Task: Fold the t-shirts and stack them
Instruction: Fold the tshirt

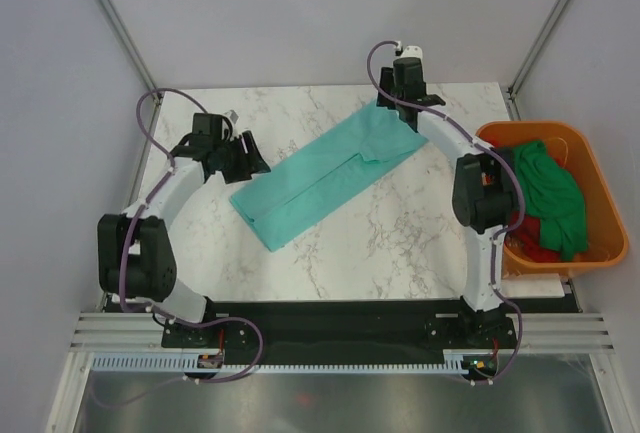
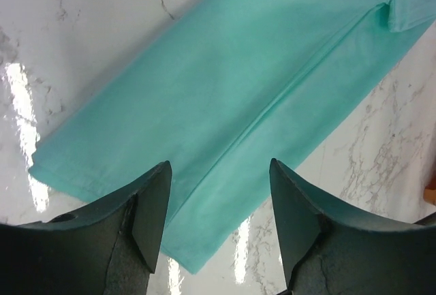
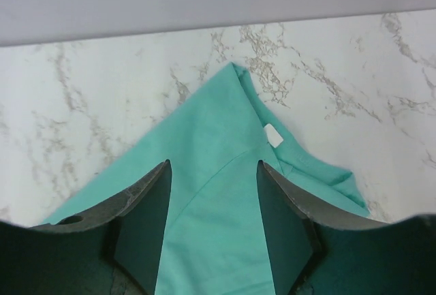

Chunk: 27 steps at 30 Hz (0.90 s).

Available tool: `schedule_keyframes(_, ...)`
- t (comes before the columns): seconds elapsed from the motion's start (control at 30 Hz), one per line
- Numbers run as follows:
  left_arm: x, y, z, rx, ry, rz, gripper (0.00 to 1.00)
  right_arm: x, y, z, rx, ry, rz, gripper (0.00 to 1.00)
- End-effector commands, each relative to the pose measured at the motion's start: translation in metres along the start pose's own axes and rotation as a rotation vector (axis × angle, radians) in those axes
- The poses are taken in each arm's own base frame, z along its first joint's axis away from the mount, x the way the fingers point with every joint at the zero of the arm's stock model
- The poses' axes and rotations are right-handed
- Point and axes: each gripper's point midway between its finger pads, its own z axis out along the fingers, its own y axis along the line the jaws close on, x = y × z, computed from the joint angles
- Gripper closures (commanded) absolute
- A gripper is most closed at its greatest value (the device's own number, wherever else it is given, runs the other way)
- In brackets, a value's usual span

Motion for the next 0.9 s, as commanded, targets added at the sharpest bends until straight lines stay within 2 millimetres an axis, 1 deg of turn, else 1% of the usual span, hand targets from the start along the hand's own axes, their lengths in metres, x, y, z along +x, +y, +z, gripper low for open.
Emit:
schedule_keyframes(0.0, -0.005, -0.008, 0.030, 0.073, 0.070, 0.037, 0.33, -0.073, 0.016, -0.066, -0.122, -0.145, 0.119, 0.39)
schedule_keyframes(0.03, -0.002, -0.002, 0.036, 0.051, 0.089, 0.036, 0.33, -0.074, 0.019, -0.075, -0.138, -0.140, 0.161, 0.38)
schedule_keyframes(0.07, 0.000, 0.004, 0.042, 0.030, 0.102, 0.037, 0.33, -0.083, 0.021, -0.091, -0.161, -0.157, 0.180, 0.39)
schedule_keyframes(0.1, 0.005, 0.012, 0.047, -0.006, 0.121, 0.030, 0.33, -0.077, 0.020, -0.094, -0.160, -0.141, 0.184, 0.40)
schedule_keyframes(0.13, 0.011, 0.027, 0.054, -0.061, 0.147, 0.017, 0.33, -0.077, 0.019, -0.101, -0.162, -0.136, 0.183, 0.40)
schedule_keyframes(0.17, 0.015, 0.033, 0.056, -0.084, 0.162, 0.010, 0.33, -0.087, 0.017, -0.114, -0.163, -0.158, 0.183, 0.40)
schedule_keyframes(0.2, 0.022, 0.046, 0.062, -0.137, 0.177, 0.003, 0.32, -0.085, 0.013, -0.119, -0.154, -0.154, 0.180, 0.39)
schedule_keyframes(0.23, 0.027, 0.053, 0.065, -0.163, 0.190, -0.002, 0.32, -0.085, 0.012, -0.125, -0.154, -0.154, 0.178, 0.39)
schedule_keyframes(0.27, 0.033, 0.059, 0.066, -0.185, 0.207, -0.008, 0.32, -0.096, 0.010, -0.139, -0.163, -0.183, 0.176, 0.39)
schedule_keyframes(0.3, 0.035, 0.067, 0.068, -0.224, 0.212, -0.011, 0.32, -0.091, 0.010, -0.143, -0.170, -0.172, 0.170, 0.39)
schedule_keyframes(0.33, 0.042, 0.075, 0.071, -0.258, 0.233, -0.024, 0.31, -0.098, 0.010, -0.156, -0.183, -0.194, 0.175, 0.39)
schedule_keyframes(0.37, 0.046, 0.081, 0.072, -0.283, 0.240, -0.027, 0.31, -0.098, 0.010, -0.160, -0.187, -0.194, 0.179, 0.39)
schedule_keyframes(0.4, 0.052, 0.090, 0.074, -0.320, 0.255, -0.033, 0.31, -0.091, 0.010, -0.162, -0.194, -0.180, 0.177, 0.39)
schedule_keyframes(0.43, 0.059, 0.096, 0.077, -0.341, 0.277, -0.044, 0.31, -0.088, 0.010, -0.164, -0.199, -0.173, 0.181, 0.39)
schedule_keyframes(0.47, 0.067, 0.102, 0.075, -0.369, 0.306, -0.059, 0.31, -0.084, 0.009, -0.169, -0.200, -0.165, 0.184, 0.39)
schedule_keyframes(0.5, 0.070, 0.110, 0.073, -0.409, 0.310, -0.062, 0.31, -0.083, 0.008, -0.172, -0.201, -0.159, 0.190, 0.39)
schedule_keyframes(0.53, 0.075, 0.115, 0.071, -0.435, 0.318, -0.067, 0.31, -0.075, 0.005, -0.173, -0.190, -0.137, 0.193, 0.39)
schedule_keyframes(0.57, 0.081, 0.120, 0.067, -0.461, 0.328, -0.081, 0.31, -0.076, 0.004, -0.181, -0.193, -0.142, 0.202, 0.39)
schedule_keyframes(0.6, 0.083, 0.131, 0.061, -0.525, 0.322, -0.076, 0.31, -0.065, 0.003, -0.181, -0.187, -0.118, 0.221, 0.39)
schedule_keyframes(0.63, 0.085, 0.135, 0.058, -0.547, 0.320, -0.084, 0.31, -0.060, 0.002, -0.183, -0.186, -0.106, 0.230, 0.39)
schedule_keyframes(0.67, 0.090, 0.138, 0.054, -0.553, 0.326, -0.103, 0.30, -0.051, -0.001, -0.187, -0.180, -0.093, 0.241, 0.39)
schedule_keyframes(0.73, 0.098, 0.141, 0.047, -0.496, 0.354, -0.198, 0.30, -0.041, -0.006, -0.188, -0.150, -0.075, 0.288, 0.40)
schedule_keyframes(0.77, 0.110, 0.146, 0.041, -0.508, 0.374, -0.245, 0.30, -0.029, -0.010, -0.187, -0.134, -0.050, 0.303, 0.40)
schedule_keyframes(0.8, 0.103, 0.153, 0.031, -0.518, 0.332, -0.284, 0.30, -0.022, -0.010, -0.186, -0.128, -0.034, 0.315, 0.40)
schedule_keyframes(0.83, 0.104, 0.156, 0.025, -0.530, 0.322, -0.294, 0.30, -0.015, -0.009, -0.185, -0.126, -0.018, 0.344, 0.41)
schedule_keyframes(0.87, 0.107, 0.158, 0.019, -0.541, 0.313, -0.301, 0.30, -0.002, -0.008, -0.180, -0.128, 0.016, 0.348, 0.42)
